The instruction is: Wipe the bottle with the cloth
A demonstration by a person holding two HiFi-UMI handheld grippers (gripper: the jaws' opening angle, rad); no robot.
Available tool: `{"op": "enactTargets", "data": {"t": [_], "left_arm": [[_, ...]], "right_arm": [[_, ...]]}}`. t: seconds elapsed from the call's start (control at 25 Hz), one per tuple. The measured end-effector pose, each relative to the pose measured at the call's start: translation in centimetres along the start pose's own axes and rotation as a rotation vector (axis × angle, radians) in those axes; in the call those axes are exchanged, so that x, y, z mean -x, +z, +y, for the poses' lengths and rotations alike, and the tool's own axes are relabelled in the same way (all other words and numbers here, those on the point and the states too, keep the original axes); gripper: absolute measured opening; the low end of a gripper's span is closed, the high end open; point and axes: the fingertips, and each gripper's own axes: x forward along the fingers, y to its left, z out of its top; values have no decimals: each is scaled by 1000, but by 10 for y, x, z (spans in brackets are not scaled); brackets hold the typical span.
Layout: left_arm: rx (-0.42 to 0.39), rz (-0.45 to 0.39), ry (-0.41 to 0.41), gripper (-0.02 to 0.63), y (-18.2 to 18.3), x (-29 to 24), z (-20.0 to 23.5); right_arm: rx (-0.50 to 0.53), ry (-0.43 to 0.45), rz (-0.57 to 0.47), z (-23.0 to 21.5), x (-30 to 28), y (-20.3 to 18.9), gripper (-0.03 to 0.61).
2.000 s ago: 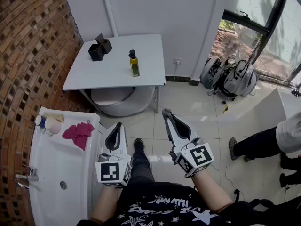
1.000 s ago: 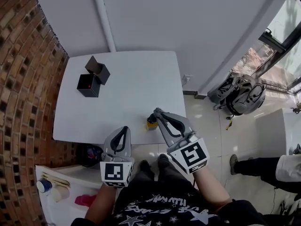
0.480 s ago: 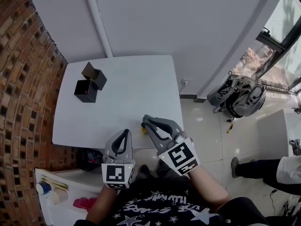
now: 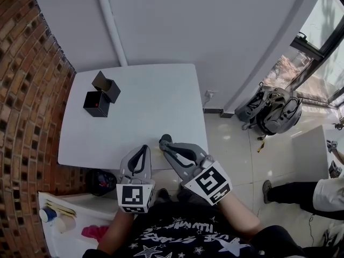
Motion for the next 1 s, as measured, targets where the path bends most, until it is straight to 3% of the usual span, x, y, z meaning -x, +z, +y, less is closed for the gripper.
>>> {"op": "enactTargets", "data": {"t": [0.2, 0.28, 0.48, 0.6, 1.0], "left_arm": [[-11, 13, 21, 5, -5, 1, 2], [-13, 15, 33, 5, -10, 2, 6], [17, 43, 60, 5, -24, 2, 9], [23, 52, 71, 5, -28, -1, 9], [16, 68, 108, 5, -26, -10, 17]], "right_arm": [[13, 57, -78, 10, 18, -13, 40], [93, 66, -64, 13, 21, -34, 40], [593, 1, -39, 18, 23, -65, 40], [764, 44, -34, 27, 13, -81, 40], [807, 129, -33, 27, -10, -100, 40]]}}
